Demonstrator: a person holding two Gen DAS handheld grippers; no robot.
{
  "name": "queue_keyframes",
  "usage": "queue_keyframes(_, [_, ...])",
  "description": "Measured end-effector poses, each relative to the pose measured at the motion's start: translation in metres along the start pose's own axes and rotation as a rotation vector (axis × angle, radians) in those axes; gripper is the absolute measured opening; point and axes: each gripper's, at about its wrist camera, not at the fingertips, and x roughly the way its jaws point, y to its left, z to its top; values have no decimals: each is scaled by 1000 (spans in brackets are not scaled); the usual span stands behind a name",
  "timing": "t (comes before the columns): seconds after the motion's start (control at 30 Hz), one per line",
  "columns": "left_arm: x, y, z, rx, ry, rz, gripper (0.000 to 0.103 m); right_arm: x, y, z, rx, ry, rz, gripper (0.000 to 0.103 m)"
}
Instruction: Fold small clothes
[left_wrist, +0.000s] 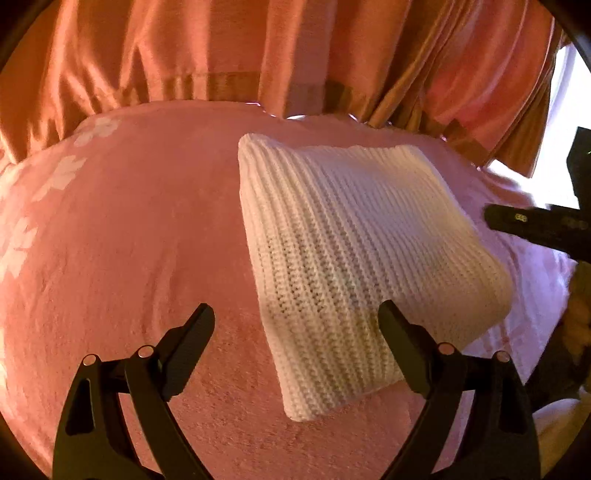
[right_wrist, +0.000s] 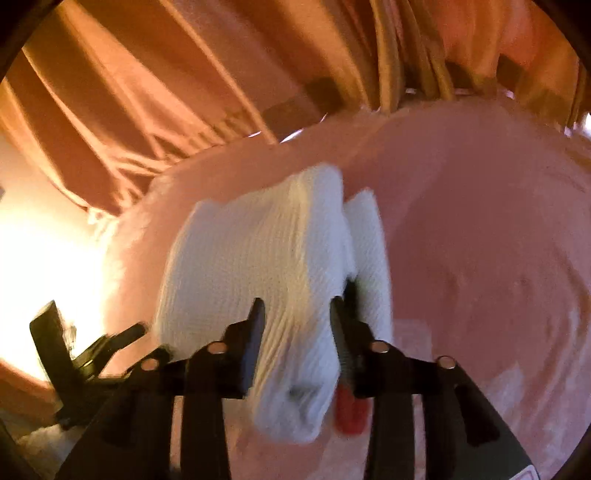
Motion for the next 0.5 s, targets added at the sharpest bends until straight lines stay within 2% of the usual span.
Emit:
queue_keyframes(0.07, [4, -2, 0, 3, 10, 9, 88, 13, 2, -14, -12, 79, -6, 37])
queue_keyframes(0.13, [7, -2, -1, 2, 16, 20, 88, 26, 12, -24, -78, 106, -65, 35])
queue_keyframes(0.17, [9, -2, -2, -1, 22, 24, 88, 28, 12, -26, -89, 102, -77, 28])
queue_keyframes(0.2, [11, -1, -2, -6, 26, 27, 88, 30, 8, -29, -88, 101, -87, 9])
queue_keyframes(0.27, [12, -2, -2, -2, 29, 30, 88, 34, 4, -30, -68, 98, -90, 7])
queue_keyframes(0.33, [12, -4, -1, 5, 28, 36, 88, 16, 8, -27, -71, 44, -95, 7])
queue_keyframes(0.4, [11, -5, -1, 5, 26, 34, 88, -11, 5, -27, -59, -16, -60, 7])
queue_keyframes(0.47, [11, -7, -2, 11, 27, 29, 89, -5, -4, -29, -53, 1, -109, 7])
queue_keyframes(0.5, [13, -7, -2, 14, 30, 30, 89, 14, -8, -31, -52, 53, -154, 8])
